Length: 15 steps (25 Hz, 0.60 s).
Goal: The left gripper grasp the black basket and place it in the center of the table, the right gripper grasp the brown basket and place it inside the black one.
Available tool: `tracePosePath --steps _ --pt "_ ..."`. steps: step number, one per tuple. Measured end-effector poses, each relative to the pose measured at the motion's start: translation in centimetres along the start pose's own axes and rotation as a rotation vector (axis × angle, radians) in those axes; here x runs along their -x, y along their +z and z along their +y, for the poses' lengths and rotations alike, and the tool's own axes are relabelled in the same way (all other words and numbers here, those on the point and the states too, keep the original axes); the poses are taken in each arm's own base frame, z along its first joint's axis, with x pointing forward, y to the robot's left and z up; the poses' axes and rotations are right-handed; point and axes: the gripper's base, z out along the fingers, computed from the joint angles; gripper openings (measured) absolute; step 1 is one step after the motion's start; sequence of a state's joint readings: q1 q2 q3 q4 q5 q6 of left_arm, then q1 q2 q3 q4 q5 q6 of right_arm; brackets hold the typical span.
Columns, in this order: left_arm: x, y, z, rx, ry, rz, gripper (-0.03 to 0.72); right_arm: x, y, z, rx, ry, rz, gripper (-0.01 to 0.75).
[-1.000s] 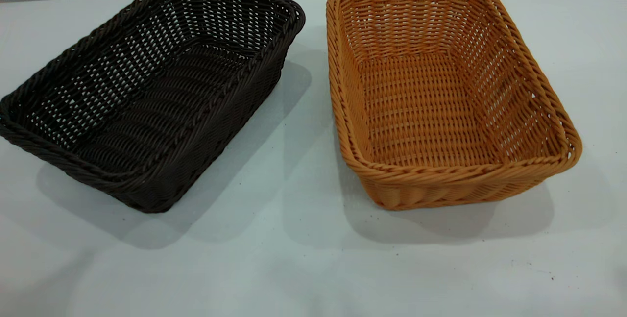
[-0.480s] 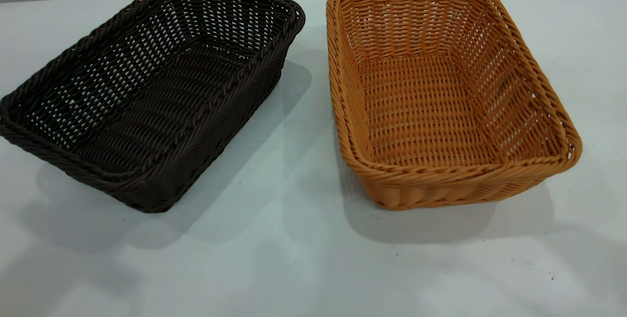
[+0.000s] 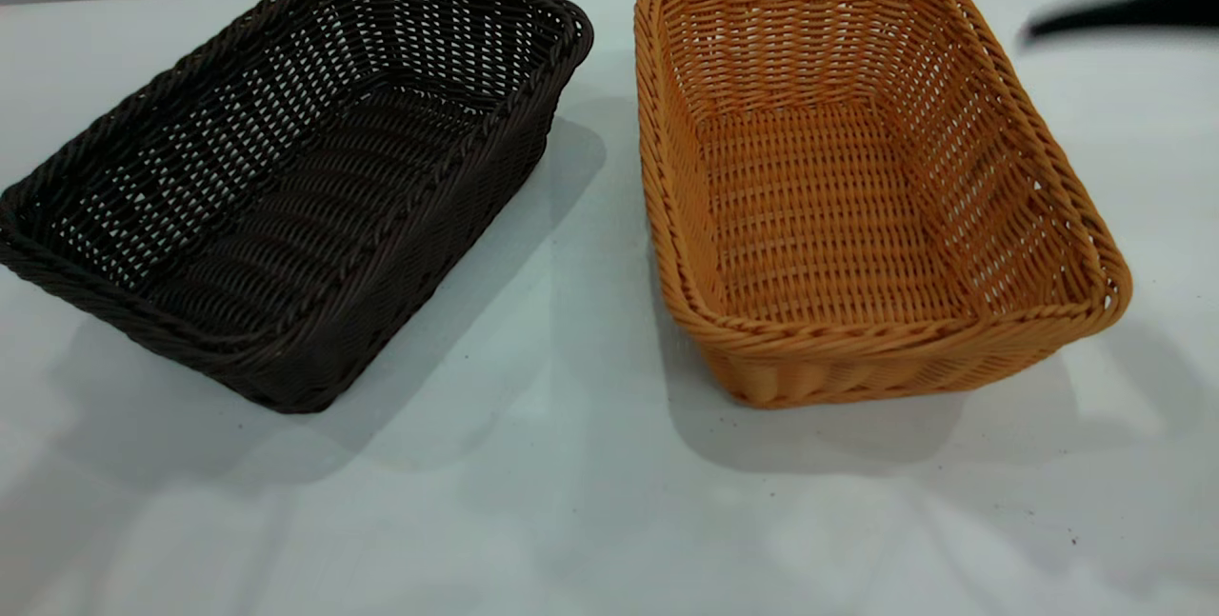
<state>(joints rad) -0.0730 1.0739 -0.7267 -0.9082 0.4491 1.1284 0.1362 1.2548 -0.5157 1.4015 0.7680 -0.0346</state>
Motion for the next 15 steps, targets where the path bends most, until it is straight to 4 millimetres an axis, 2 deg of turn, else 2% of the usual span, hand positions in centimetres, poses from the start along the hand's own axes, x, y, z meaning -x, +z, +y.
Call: tracePosePath --steps 5,8,15 --pt "-0.4 0.9 0.2 -0.008 -0.011 0.032 0.394 -0.2 3.9 -1.4 -0.089 0.255 0.101 0.485" --pt "-0.6 1.3 0.4 -0.005 -0.017 0.043 0.394 -0.3 5.6 -2.1 -0.114 0.349 0.128 0.485" --pt "-0.9 1.8 0.5 -0.006 -0.026 0.059 0.394 1.1 7.3 -3.6 -0.170 0.446 0.082 0.485"
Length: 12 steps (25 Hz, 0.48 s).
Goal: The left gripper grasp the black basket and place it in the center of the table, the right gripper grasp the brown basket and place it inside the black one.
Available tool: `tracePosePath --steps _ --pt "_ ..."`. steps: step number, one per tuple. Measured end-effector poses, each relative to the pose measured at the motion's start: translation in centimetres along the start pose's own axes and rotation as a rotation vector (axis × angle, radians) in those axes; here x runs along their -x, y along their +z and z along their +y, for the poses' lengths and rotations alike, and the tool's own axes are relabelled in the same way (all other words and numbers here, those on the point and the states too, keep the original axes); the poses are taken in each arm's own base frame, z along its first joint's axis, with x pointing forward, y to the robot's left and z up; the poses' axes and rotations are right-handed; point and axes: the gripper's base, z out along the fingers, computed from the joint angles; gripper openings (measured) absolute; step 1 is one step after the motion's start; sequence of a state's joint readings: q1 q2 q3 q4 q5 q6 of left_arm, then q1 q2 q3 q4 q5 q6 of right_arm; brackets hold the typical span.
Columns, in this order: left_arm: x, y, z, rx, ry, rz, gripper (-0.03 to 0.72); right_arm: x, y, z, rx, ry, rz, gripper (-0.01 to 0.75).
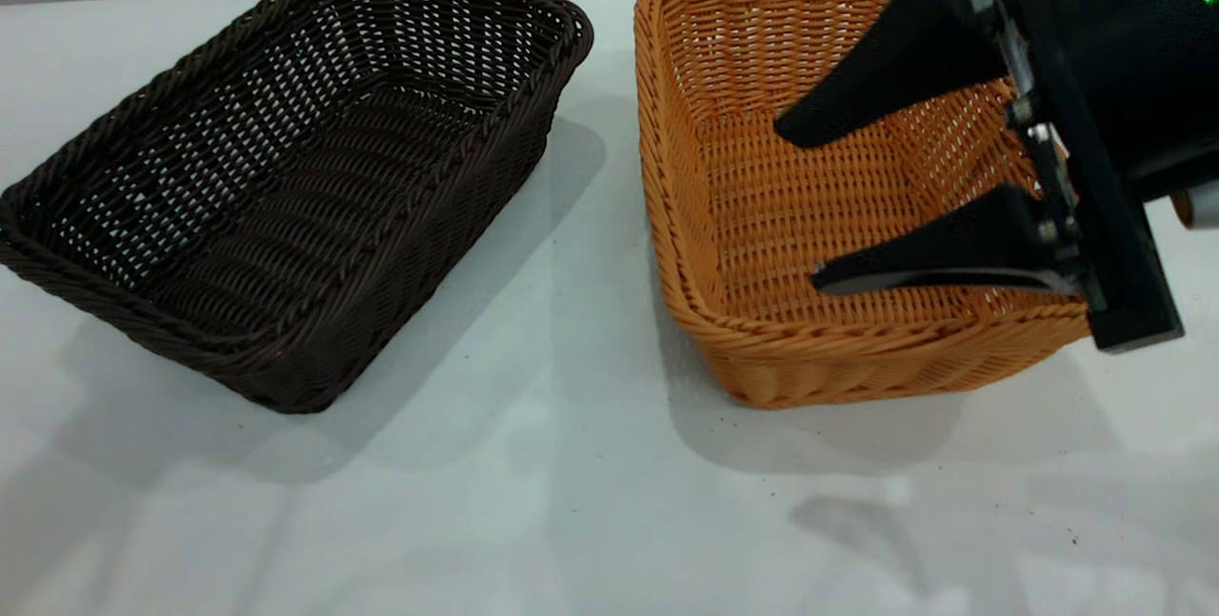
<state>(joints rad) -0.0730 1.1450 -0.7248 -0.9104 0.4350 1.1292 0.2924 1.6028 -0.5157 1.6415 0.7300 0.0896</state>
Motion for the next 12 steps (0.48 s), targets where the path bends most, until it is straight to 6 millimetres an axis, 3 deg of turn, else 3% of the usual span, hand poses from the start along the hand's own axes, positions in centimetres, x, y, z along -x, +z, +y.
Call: tracePosePath --steps 12 --pt "0.1 0.2 0.4 0.033 -0.002 -0.009 0.394 2.3 1.7 -1.2 -0.080 0.069 -0.074 0.485"
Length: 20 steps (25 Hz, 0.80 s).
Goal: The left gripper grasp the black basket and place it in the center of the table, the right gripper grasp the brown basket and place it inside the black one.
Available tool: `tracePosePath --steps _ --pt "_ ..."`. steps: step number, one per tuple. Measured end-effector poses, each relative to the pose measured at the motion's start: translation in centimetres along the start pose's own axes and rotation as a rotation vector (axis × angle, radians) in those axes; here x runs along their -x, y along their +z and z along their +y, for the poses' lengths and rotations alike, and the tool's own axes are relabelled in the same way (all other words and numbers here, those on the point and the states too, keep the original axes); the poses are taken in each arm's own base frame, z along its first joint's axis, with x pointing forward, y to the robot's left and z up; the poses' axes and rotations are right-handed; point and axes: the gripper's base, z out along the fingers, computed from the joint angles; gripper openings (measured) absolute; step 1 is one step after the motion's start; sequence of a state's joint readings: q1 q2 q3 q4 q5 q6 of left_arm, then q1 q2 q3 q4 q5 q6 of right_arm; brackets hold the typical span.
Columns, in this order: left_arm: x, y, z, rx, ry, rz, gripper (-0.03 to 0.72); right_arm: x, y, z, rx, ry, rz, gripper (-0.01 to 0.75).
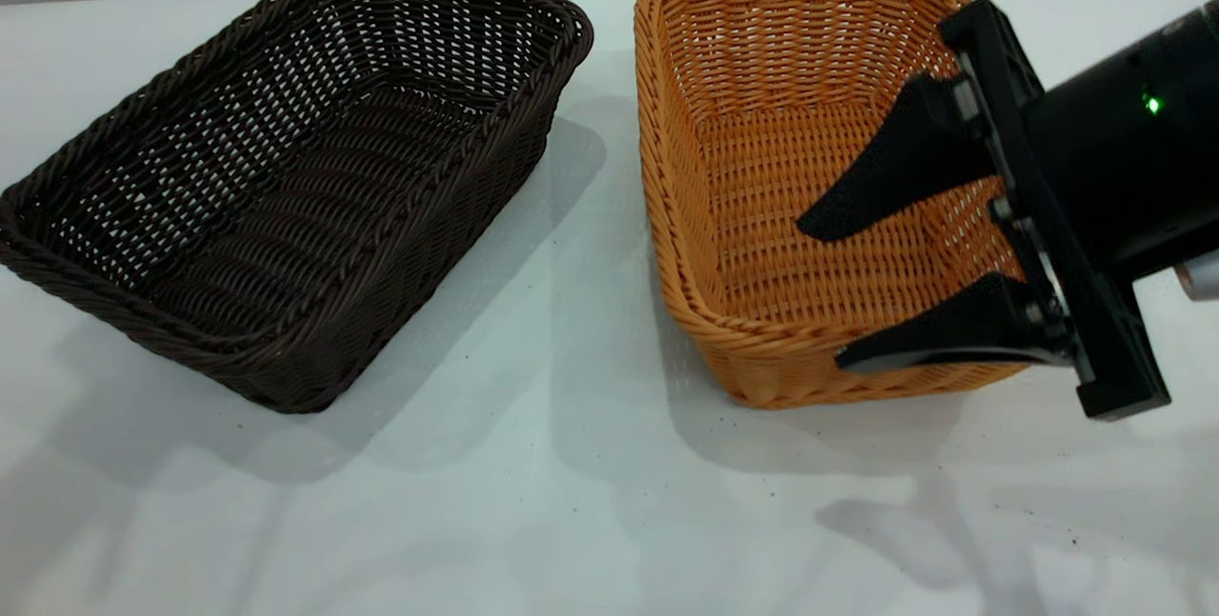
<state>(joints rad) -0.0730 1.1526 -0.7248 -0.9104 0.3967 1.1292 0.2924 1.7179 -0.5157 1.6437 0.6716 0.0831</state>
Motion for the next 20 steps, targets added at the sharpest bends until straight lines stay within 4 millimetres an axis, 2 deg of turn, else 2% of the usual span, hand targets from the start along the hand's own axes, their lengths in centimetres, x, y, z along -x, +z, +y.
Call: tracePosePath --steps 13,20 --pt "-0.01 0.00 -0.01 -0.002 0.000 0.001 0.394 0.86 0.16 0.22 0.030 0.053 -0.076 0.486" --pt "-0.01 0.00 -0.02 -0.003 0.000 0.001 0.394 0.00 0.94 -0.05 0.024 0.058 -0.087 0.486"
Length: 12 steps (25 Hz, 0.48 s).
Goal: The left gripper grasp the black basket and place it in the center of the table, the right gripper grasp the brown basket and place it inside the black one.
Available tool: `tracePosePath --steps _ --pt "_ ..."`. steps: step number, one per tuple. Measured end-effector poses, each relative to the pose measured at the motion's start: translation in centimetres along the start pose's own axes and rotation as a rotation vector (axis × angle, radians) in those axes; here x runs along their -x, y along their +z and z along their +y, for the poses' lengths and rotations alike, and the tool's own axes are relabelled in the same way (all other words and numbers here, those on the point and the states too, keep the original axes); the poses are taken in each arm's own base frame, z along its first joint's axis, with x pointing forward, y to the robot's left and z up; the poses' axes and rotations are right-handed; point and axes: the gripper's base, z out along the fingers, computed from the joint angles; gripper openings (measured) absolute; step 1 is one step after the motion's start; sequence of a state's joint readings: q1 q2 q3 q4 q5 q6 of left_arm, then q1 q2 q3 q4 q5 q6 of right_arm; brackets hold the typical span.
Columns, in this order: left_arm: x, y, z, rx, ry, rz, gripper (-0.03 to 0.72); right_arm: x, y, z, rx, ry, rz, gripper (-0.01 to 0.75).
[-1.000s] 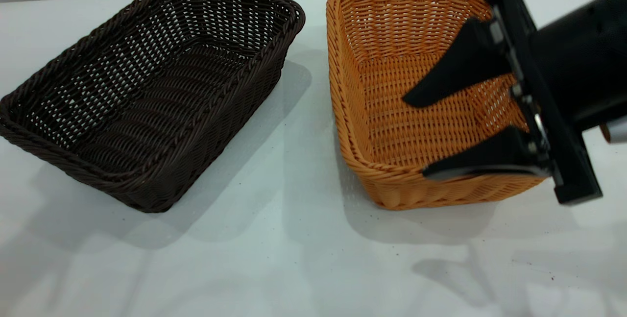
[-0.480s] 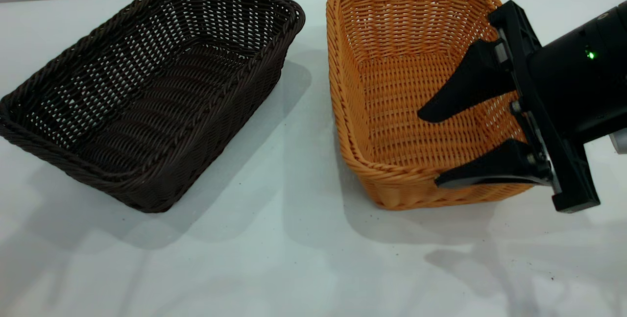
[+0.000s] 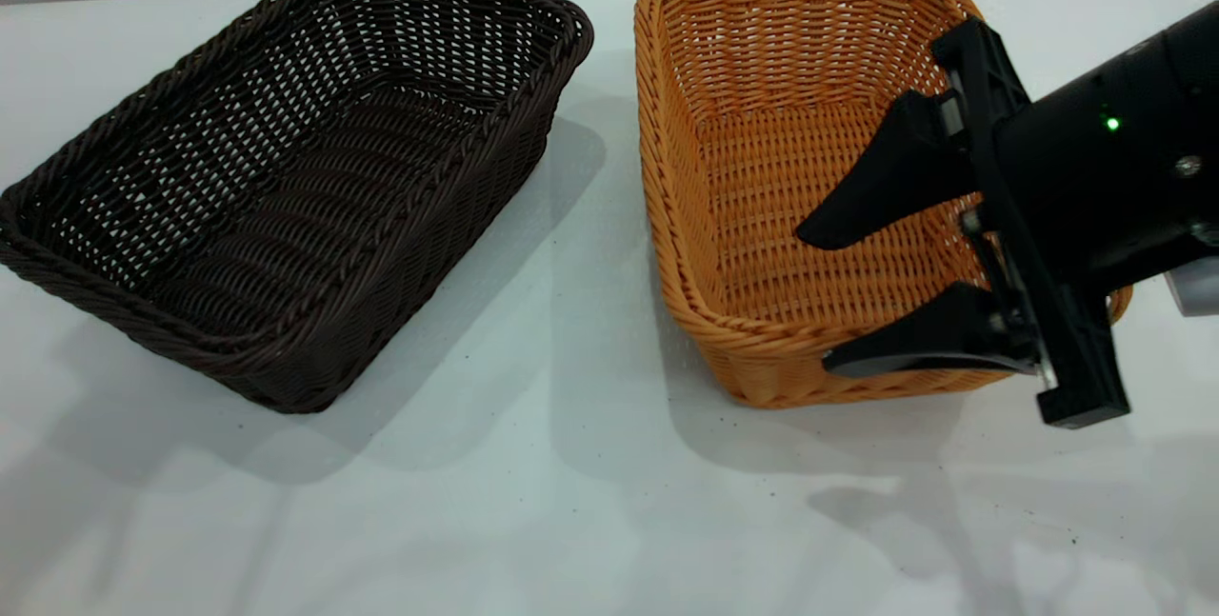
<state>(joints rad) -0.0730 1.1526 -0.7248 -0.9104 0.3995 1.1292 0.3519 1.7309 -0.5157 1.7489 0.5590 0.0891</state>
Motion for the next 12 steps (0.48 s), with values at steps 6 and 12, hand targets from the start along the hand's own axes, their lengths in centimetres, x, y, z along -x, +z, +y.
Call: tracePosePath --steps 6,12 --pt "0.0 0.0 0.0 0.000 0.000 0.000 0.395 0.3 0.1 -0.1 -0.006 0.002 -0.019 0.486" --pt "0.0 0.0 0.0 0.000 0.000 0.001 0.395 1.0 1.2 -0.8 -0.059 -0.008 -0.016 0.486"
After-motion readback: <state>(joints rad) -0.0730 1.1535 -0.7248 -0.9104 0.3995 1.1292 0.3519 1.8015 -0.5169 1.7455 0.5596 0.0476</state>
